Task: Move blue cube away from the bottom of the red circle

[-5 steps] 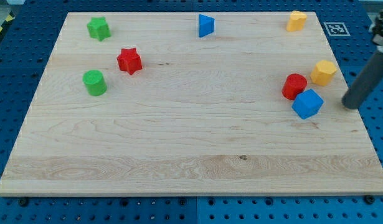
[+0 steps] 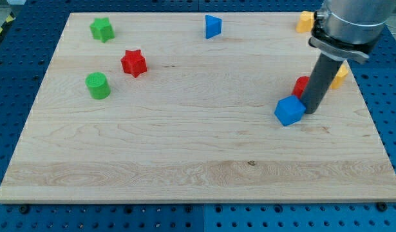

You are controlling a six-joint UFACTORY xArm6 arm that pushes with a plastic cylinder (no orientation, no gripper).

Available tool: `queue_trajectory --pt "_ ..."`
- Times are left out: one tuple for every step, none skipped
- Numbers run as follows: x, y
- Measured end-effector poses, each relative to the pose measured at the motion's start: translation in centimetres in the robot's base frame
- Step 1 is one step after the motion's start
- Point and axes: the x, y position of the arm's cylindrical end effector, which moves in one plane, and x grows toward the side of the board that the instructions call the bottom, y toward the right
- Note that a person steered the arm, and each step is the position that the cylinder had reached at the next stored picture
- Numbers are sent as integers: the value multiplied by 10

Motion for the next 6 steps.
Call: queue_trajectory --pt "9 -22" --pt "18 -46" --pt "19 -65" --pt "19 -87" --pt "19 -108" --pt "19 -124"
